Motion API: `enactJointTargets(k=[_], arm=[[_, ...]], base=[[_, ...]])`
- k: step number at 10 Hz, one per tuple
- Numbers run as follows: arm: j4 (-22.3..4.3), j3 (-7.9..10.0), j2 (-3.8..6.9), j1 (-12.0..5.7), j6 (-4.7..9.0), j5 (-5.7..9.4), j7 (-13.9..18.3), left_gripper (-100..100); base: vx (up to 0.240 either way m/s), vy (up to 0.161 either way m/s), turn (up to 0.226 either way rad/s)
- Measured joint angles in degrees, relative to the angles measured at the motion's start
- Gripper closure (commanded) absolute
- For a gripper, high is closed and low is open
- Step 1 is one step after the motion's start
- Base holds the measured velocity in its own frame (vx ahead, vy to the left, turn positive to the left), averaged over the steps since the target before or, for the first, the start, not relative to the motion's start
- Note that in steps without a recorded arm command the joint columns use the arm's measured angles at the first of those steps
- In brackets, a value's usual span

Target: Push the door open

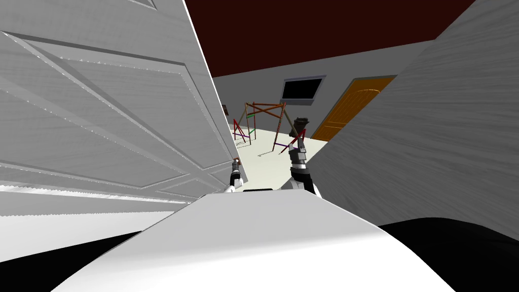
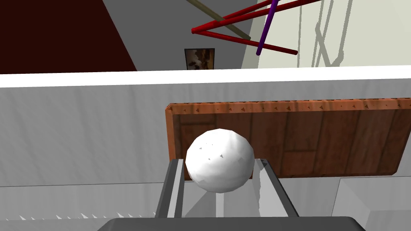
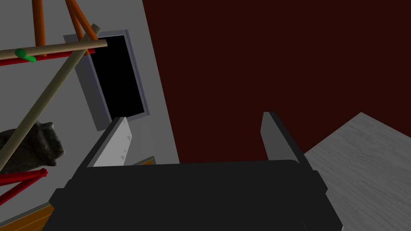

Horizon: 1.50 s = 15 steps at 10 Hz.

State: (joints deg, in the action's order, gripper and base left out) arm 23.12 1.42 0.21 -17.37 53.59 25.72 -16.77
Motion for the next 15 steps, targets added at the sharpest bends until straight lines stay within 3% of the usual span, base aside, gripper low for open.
enactJointTargets(k=[2, 4, 5, 6, 7, 8, 9, 11, 12, 14, 15], arm=[[-0.05, -0.01, -0.04, 0.06, -0.04, 0.00, 0.01, 100], [1.63, 0.54, 0.33, 1.18, -1.38, 0.74, -0.95, 100], [0.24, 0.68, 0.63, 0.33, -0.63, 0.86, -0.65, 100], [2.13, 1.06, 0.81, 1.32, -1.28, 1.36, -1.18, 100], [1.81, 1.37, 1.03, 1.01, -1.22, 1.70, -1.47, 100], [1.12, 1.51, 1.19, 0.59, -0.58, 1.81, -1.38, 100], [2.08, 1.92, 1.10, 1.45, -0.58, 2.36, -1.86, 100], [-3.29, 2.86, 1.74, -1.34, 1.92, 3.45, -1.19, 100], [-3.57, 3.28, 1.99, -1.61, 2.22, 3.87, -1.23, 100], [1.51, 4.04, 1.74, 0.78, -0.11, 4.71, -2.91, 100], [-0.85, 4.42, 2.03, -0.55, 0.59, 5.16, -2.76, 100]], base=[[0.053, -0.015, 0.008], [0.097, -0.021, 0.029], [0.127, -0.015, 0.015], [0.130, -0.020, 0.040], [0.080, -0.007, 0.019], [0.166, -0.027, 0.036], [0.165, -0.036, 0.053], [0.152, -0.020, 0.037], [0.069, -0.011, 0.020], [0.155, -0.024, 0.063], [0.150, -0.034, 0.038]])
